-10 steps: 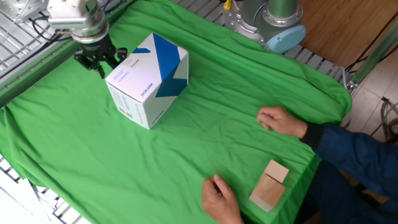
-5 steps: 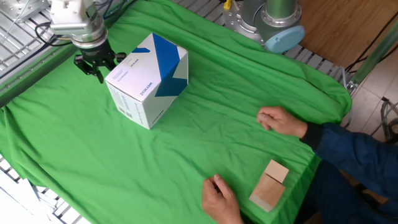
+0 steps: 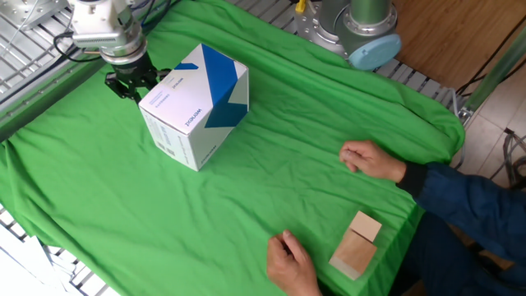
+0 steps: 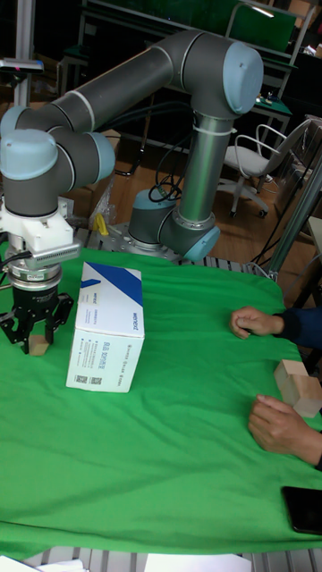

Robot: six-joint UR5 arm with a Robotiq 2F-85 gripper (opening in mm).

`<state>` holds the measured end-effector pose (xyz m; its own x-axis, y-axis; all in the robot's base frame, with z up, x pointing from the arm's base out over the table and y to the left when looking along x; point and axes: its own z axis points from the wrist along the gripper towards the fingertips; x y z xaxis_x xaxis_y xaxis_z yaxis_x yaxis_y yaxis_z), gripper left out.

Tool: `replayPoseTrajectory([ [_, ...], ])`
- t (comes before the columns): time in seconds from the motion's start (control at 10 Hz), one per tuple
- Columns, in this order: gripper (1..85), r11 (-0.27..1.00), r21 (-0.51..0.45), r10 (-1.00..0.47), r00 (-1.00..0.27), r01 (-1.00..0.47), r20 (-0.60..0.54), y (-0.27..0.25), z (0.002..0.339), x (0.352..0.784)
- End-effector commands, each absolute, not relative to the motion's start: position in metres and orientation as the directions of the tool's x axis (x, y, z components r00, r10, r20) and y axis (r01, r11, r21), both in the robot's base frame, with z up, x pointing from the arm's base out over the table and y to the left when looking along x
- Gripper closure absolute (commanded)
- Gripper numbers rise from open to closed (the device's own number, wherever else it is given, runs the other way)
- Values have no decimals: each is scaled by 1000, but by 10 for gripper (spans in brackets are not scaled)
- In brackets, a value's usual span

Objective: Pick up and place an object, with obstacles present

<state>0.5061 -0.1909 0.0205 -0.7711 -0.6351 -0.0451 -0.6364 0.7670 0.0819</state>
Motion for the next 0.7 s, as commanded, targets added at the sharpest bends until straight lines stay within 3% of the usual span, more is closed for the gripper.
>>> replayPoseTrajectory([
  [0.0,387,773,84,-627,-777,-629,-53,-190,19,506],
  [0.6,403,779,102,-615,-786,-618,-62,-186,10,504],
])
